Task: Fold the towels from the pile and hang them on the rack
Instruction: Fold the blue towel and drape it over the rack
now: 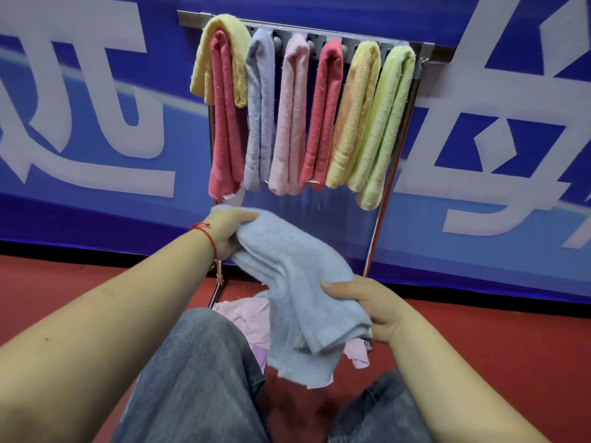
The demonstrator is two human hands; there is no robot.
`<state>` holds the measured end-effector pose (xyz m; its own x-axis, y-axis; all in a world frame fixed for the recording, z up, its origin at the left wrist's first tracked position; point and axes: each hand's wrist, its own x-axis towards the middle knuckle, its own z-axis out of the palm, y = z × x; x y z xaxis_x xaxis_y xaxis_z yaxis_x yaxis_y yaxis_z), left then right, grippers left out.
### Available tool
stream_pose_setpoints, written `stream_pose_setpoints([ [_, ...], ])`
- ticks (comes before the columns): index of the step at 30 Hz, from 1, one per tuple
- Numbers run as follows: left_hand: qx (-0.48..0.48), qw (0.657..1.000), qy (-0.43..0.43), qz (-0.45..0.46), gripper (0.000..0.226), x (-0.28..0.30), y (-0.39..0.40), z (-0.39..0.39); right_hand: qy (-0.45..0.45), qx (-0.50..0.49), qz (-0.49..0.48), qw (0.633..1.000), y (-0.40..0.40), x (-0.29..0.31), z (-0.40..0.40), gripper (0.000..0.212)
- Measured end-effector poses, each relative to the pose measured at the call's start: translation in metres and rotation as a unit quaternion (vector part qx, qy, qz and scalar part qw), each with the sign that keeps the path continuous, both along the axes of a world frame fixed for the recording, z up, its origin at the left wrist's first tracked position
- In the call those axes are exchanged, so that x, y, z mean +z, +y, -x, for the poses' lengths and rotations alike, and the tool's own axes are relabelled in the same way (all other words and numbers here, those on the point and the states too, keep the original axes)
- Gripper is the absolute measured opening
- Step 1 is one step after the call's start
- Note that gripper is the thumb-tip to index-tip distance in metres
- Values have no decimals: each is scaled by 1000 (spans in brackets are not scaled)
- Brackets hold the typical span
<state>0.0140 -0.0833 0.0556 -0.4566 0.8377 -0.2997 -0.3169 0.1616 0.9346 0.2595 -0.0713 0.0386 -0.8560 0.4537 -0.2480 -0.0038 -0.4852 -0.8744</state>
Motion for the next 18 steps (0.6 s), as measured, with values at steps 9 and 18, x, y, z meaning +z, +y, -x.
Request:
stream_pose_setpoints([
  [9,-128,983,-75,110,42,-61,-20,-48,7,-151,55,987,12,11,10,31],
  [18,-166,973,-156,42,68,-76,-21,-101,-123,-193,85,970,35,18,20,31],
])
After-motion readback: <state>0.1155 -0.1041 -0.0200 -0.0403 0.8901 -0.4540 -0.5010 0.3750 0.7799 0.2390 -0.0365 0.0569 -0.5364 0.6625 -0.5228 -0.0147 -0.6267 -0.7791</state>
